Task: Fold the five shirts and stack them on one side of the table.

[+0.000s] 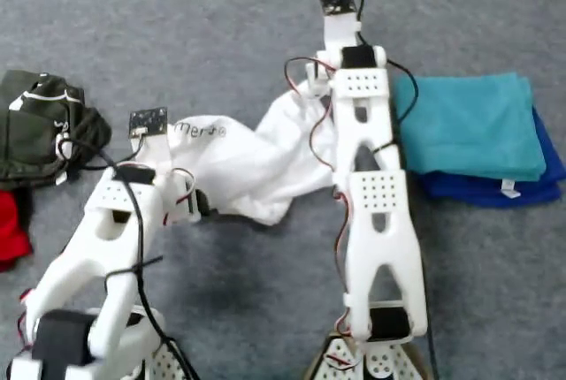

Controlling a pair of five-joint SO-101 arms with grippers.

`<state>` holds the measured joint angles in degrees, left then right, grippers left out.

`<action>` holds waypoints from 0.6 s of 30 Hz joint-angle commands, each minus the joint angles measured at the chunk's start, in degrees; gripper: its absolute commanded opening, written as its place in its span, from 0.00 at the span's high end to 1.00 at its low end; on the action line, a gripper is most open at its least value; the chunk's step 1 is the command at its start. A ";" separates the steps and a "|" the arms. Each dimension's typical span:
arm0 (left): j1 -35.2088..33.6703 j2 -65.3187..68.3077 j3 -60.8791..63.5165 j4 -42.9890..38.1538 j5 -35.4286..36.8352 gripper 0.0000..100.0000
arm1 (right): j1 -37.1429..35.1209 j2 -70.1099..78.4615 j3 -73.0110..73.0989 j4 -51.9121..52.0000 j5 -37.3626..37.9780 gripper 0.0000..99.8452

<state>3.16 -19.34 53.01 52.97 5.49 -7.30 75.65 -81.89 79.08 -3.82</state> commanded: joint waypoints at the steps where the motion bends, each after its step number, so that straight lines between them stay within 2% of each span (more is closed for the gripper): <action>1: 0.44 4.97 -4.04 -0.70 0.62 0.76 | -0.31 -0.75 -3.03 0.35 0.44 1.00; 5: 0.53 11.30 -7.38 -0.18 0.70 0.77 | -0.31 -0.75 -3.03 0.35 0.44 1.00; 11: 0.62 16.75 -12.40 1.05 0.70 0.89 | -0.31 -0.66 -3.03 0.35 0.44 1.00; 18: 3.87 17.98 -14.07 2.90 0.70 0.90 | -0.31 -0.66 -3.03 0.35 0.44 1.00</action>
<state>6.15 -1.76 39.82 55.16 5.67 -7.30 75.65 -81.89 79.08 -3.74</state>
